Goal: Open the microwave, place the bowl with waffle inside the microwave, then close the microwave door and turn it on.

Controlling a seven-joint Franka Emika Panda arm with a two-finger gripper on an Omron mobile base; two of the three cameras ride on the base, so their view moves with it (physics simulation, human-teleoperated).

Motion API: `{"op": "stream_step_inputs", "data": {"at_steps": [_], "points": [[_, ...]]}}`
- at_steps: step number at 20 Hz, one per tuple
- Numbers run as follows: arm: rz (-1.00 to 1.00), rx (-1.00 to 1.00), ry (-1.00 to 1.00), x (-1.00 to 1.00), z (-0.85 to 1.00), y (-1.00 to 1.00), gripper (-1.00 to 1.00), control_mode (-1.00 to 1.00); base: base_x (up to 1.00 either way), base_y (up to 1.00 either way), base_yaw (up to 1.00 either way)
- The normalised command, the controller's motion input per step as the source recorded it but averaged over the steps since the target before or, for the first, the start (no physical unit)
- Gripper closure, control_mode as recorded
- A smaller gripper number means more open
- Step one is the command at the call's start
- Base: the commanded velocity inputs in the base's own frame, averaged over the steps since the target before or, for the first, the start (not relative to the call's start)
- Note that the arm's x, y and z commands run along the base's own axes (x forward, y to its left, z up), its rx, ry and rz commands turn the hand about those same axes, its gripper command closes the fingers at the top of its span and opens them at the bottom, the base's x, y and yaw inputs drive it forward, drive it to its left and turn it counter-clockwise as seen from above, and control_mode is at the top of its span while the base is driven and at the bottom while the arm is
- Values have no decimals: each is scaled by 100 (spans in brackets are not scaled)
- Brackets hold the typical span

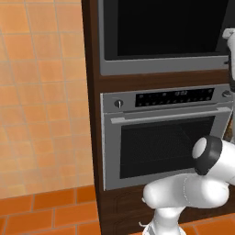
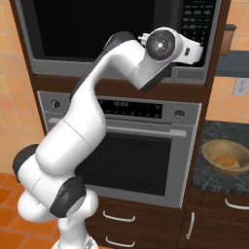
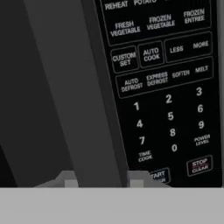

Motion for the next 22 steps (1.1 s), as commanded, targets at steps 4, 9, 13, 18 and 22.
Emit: {"op": "stream_step_inputs", "data": {"at_steps": [4, 9, 13, 18, 22], "points": [[-23, -6, 0, -83, 0, 0, 100, -100, 0, 0, 0], [-27, -2, 0, -100, -7, 0, 100, -100, 0, 0, 0], [-31, 1, 0, -100, -12, 0, 100, -100, 0, 0, 0], [-29, 1, 0, -100, 0, 0, 100, -100, 0, 0, 0], [-9, 0, 0, -100, -6, 1, 100, -100, 0, 0, 0]]}}
